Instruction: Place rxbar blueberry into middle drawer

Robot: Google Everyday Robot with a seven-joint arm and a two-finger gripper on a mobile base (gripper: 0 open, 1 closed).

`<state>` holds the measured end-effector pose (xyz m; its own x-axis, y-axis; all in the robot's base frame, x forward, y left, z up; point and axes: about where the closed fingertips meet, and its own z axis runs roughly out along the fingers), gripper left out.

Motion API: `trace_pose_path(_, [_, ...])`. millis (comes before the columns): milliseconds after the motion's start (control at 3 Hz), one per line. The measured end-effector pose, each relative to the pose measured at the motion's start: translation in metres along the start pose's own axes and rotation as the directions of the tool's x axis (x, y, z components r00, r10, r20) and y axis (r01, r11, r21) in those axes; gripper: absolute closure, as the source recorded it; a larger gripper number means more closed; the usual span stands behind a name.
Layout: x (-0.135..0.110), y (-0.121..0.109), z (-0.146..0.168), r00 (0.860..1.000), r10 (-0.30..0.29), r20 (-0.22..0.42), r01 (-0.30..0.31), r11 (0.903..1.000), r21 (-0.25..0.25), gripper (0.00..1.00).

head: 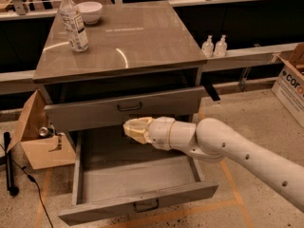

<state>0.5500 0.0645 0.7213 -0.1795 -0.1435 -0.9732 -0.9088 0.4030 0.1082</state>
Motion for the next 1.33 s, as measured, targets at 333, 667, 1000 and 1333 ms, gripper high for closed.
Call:
trace_pose_path(333, [0.064,-0.008,0.028,0.999,0.048,0.023,-0.047,0.9979,-0.045,1.00])
trace_pose_path(667, [0.117,-0.013,0.053,0.996,0.087,-0.006,-0.088,0.9922,-0.089,1.00])
trace_pose_path(1000, [0.159,-0.015,0.072,0.992,0.100,-0.078,-0.108,0.9886,-0.105,1.00])
trace_pose_path(1333, [0.197,-0.019,0.083,0.982,0.083,-0.170,-0.104,0.9881,-0.114,1.00])
